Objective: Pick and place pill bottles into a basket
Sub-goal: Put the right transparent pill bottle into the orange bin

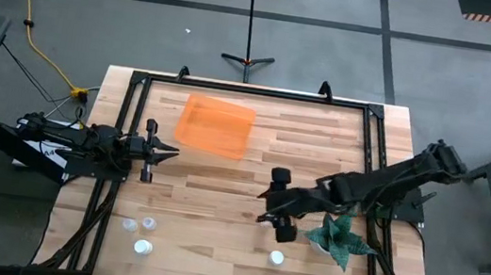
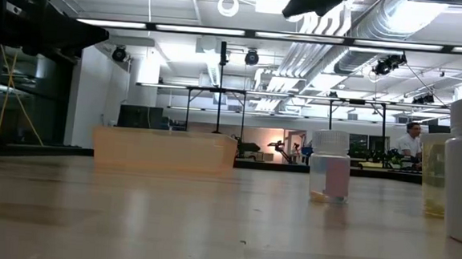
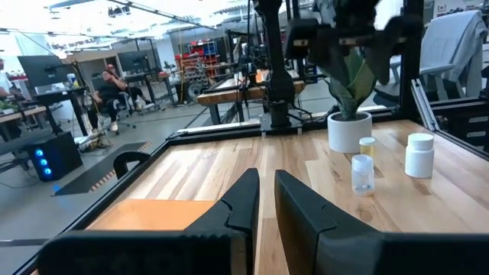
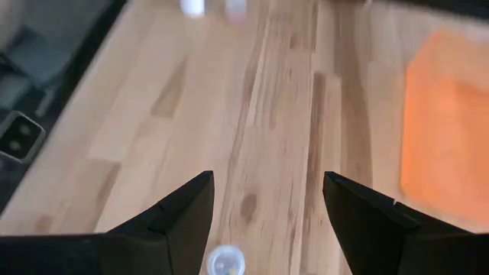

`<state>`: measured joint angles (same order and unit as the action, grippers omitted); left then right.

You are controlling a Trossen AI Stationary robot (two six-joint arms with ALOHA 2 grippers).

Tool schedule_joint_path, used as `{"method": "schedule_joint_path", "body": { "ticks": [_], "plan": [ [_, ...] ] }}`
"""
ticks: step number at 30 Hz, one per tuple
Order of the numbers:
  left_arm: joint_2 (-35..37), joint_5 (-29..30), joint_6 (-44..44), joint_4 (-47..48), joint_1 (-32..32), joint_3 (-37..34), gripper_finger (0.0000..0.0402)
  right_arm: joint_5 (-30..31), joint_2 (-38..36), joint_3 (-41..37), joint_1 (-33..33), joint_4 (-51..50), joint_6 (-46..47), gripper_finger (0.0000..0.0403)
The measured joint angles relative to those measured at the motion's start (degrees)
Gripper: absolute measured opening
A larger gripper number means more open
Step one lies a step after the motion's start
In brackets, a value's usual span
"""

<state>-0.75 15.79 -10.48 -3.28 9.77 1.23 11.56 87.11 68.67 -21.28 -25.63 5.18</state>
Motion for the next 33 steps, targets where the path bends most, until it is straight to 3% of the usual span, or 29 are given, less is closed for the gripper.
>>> {"method": "schedule_joint_path", "body": {
  "ticks": [9, 21, 33],
  "plan": [
    [0.0, 0.0, 0.0, 0.2, 0.0, 0.0, 0.0079, -0.8, 6.9, 4.1, 0.0, -9.7, 5.4, 0.0237],
    [0.0, -0.1, 0.2, 0.4, 0.0, 0.0, 0.0079, -1.4, 11.7, 4.1, 0.2, -10.2, 7.9, 0.0238],
    [0.0, -0.1, 0.2, 0.4, 0.0, 0.0, 0.0079, -7.6, 16.1, 4.0, 1.8, -12.9, 10.0, 0.0238]
  ]
}}
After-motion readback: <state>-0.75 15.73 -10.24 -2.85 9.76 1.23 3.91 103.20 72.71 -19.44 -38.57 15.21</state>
